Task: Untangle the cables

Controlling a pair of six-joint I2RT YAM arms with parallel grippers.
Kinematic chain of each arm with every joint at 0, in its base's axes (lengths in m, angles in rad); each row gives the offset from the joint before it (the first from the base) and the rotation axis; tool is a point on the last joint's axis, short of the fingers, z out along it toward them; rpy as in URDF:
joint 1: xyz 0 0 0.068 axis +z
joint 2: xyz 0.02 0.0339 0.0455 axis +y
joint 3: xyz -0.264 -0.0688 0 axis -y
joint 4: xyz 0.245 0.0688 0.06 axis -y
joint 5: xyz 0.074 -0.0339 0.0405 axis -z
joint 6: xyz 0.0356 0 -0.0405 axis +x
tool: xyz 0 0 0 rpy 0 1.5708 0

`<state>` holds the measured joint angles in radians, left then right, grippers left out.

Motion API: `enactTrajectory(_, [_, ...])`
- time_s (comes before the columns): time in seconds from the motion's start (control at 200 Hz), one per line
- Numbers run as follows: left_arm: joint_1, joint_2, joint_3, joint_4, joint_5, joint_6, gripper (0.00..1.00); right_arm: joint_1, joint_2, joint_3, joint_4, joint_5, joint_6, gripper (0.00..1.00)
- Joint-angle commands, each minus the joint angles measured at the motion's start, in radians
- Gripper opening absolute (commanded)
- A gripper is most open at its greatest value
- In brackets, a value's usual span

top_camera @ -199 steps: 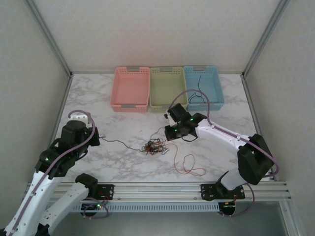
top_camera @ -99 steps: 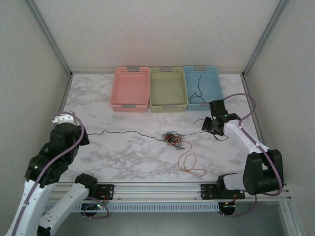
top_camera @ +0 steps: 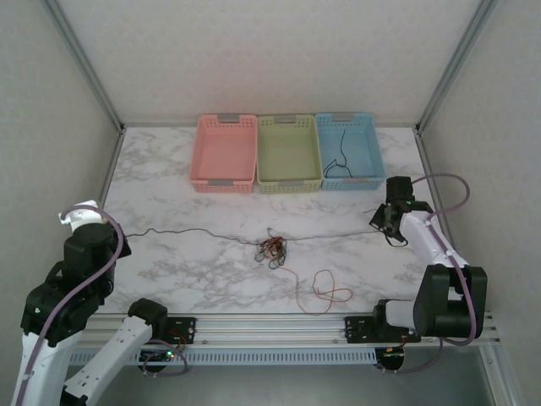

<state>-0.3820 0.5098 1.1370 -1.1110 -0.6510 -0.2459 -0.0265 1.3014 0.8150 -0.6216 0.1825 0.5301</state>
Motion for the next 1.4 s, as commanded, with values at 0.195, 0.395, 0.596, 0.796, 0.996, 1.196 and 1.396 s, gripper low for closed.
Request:
enactTrajectory(0.195, [0.012,-0.01,0.096,-0.042,-0.177,0.051,0.0,-0.136,-0.045,-0.025,-0.007,0.141,0.074,0.0])
enactTrajectory(0.395, [0.012,-0.019,0.133,-0.045,-0.239,0.091,0.0,-0.227,-0.051,-0.039,0.013,0.11,0.112,0.0])
enactTrajectory(0.596, [0.01,0.007,0.109,-0.005,-0.051,0.043,0.0,-0.23,-0.069,-0.037,0.034,-0.021,0.089,0.0])
enactTrajectory(0.796, [0.011,0.049,0.035,0.11,0.231,0.009,0.0,-0.153,-0.111,-0.023,0.052,-0.227,0.06,0.0])
enactTrajectory(0.996, [0.011,0.084,-0.056,0.171,0.366,-0.016,0.0,0.066,-0.06,0.065,-0.08,-0.219,-0.015,0.23])
enactTrajectory(1.196, [0.012,0.044,-0.157,0.172,0.383,-0.028,0.0,0.319,-0.049,0.141,-0.183,-0.065,-0.026,0.52])
enactTrajectory(1.396, [0.011,0.022,-0.197,0.193,0.398,-0.038,0.0,0.557,0.001,0.193,-0.053,-0.274,-0.064,0.51])
